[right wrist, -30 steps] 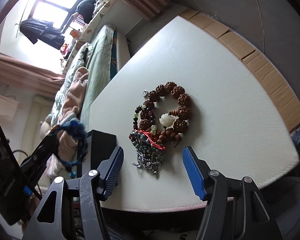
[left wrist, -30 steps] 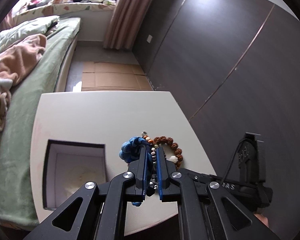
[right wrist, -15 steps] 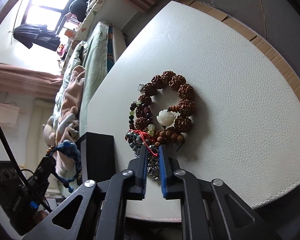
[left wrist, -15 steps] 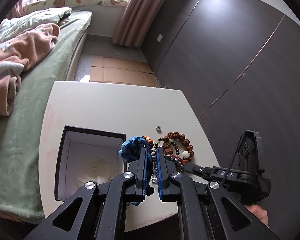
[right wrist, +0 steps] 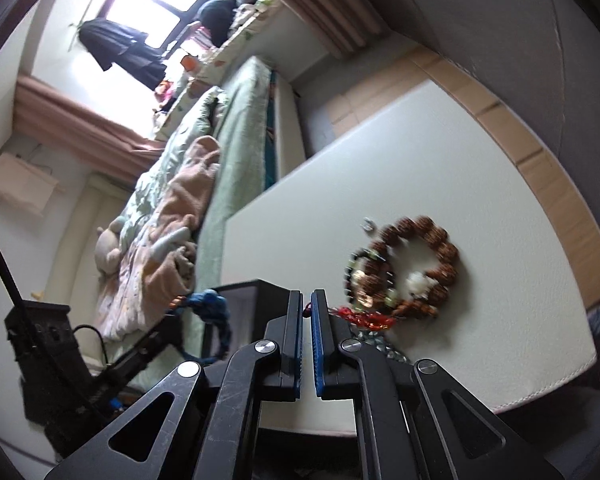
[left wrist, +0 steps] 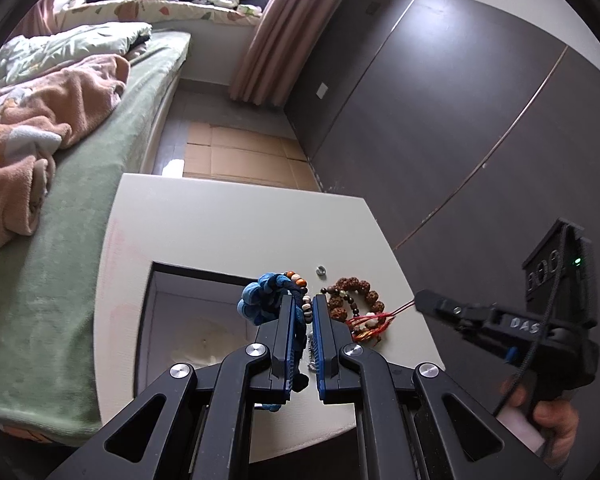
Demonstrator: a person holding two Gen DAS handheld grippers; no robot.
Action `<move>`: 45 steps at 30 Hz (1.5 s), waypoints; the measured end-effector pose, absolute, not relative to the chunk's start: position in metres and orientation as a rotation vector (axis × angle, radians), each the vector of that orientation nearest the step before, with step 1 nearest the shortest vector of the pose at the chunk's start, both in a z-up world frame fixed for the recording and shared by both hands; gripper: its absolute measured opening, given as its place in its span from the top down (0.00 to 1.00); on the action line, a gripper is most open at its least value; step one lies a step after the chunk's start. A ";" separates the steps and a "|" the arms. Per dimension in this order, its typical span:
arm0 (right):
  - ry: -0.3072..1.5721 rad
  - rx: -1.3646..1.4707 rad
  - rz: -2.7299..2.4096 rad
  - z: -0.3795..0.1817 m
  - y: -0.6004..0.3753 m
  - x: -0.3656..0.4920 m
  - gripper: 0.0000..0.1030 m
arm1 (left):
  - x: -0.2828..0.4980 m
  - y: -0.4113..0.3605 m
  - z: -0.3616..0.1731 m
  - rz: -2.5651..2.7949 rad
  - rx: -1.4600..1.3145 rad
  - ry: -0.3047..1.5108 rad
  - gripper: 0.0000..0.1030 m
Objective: Organize jewelry
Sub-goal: 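Lower the blue bracelet into the box with the left tool while the right tool drops the red string in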
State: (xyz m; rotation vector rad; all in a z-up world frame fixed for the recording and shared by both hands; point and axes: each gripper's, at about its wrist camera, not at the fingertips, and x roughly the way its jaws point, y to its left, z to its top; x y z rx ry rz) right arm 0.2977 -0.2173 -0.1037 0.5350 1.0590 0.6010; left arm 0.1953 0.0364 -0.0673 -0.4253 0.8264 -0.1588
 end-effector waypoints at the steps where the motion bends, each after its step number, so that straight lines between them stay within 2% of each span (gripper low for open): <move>1: 1.050 0.530 0.607 -0.098 -0.215 0.297 0.94 | 0.194 0.038 -0.067 -0.156 -0.427 0.823 0.92; 10: 1.009 0.491 0.676 -0.065 -0.182 0.292 0.94 | 0.177 0.064 -0.065 -0.118 -0.462 0.799 0.92; 24: 1.073 0.389 0.752 -0.066 -0.106 0.280 0.93 | 0.166 0.098 -0.073 -0.072 -0.504 0.801 0.92; 26: 1.094 0.344 0.734 -0.070 -0.099 0.279 0.63 | 0.169 0.098 -0.074 -0.076 -0.503 0.805 0.92; 27: 1.089 0.345 0.732 -0.070 -0.100 0.278 0.32 | 0.170 0.097 -0.075 -0.080 -0.502 0.807 0.92; 28: 1.064 0.351 0.727 -0.069 -0.104 0.275 0.21 | 0.172 0.097 -0.075 -0.083 -0.502 0.809 0.92; 39: 1.048 0.456 0.597 -0.083 -0.179 0.275 0.21 | 0.195 0.077 -0.087 -0.146 -0.515 0.855 0.90; 40: 1.047 0.461 0.589 -0.085 -0.184 0.274 0.21 | 0.199 0.074 -0.090 -0.147 -0.513 0.880 0.87; 42: 1.046 0.477 0.566 -0.090 -0.198 0.271 0.21 | 0.205 0.070 -0.094 -0.142 -0.514 0.910 0.70; 43: 1.044 0.484 0.557 -0.092 -0.205 0.269 0.21 | 0.204 0.069 -0.095 -0.135 -0.512 0.911 0.47; 44: 1.042 0.491 0.547 -0.094 -0.211 0.266 0.21 | 0.204 0.067 -0.095 -0.120 -0.508 0.904 0.28; 45: 1.041 0.501 0.536 -0.097 -0.218 0.264 0.21 | 0.202 0.066 -0.093 -0.099 -0.499 0.894 0.24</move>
